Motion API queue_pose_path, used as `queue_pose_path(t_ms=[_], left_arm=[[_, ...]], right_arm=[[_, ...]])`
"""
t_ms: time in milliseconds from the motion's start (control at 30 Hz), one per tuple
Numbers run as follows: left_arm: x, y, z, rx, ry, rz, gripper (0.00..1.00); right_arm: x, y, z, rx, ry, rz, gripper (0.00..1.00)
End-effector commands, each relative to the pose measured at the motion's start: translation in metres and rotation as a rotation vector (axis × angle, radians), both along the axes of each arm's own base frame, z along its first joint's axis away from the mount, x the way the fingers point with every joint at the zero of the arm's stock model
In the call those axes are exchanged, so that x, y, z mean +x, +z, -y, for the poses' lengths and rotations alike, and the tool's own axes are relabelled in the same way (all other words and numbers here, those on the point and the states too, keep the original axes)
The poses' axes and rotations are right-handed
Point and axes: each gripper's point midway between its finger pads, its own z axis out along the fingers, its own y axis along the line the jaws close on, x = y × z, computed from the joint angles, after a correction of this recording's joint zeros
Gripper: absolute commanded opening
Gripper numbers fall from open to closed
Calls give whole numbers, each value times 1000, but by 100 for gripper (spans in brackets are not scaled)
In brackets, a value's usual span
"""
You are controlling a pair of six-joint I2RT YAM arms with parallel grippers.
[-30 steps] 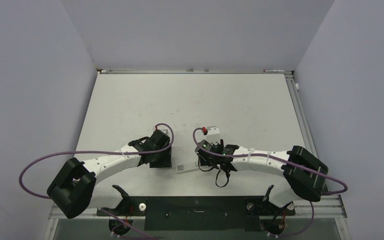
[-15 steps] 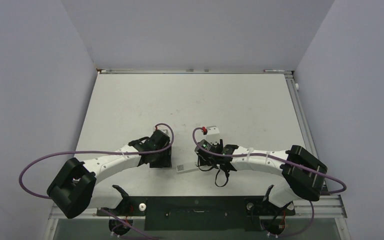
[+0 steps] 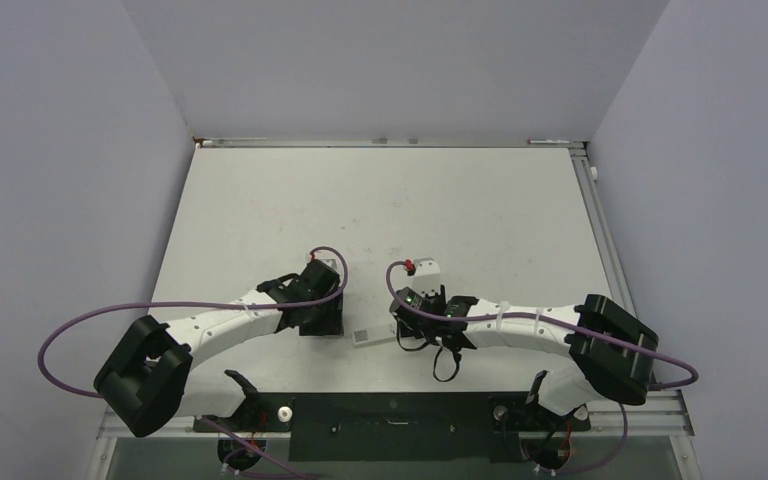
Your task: Load the batteries into the remote control
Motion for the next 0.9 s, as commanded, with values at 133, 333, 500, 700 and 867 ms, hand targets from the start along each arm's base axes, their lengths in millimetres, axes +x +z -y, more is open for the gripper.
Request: queue_pose_path(t_ms=[133, 333, 500, 700, 867], left_arm=[[3, 6, 5, -29, -10, 25, 46], [3, 6, 6, -32, -11, 29, 46], [4, 6, 6, -33, -11, 28, 46], [3, 6, 7, -32, -15, 25, 46], [3, 6, 7, -32, -15, 25, 46]], right_arm=[[3, 15, 0, 20, -27, 41, 49], [9, 36, -3, 39, -40, 84, 49], [13, 46, -6, 54, -40, 101, 49], [16, 40, -11, 48, -29, 92, 49], [19, 34, -15, 47, -18, 81, 46]])
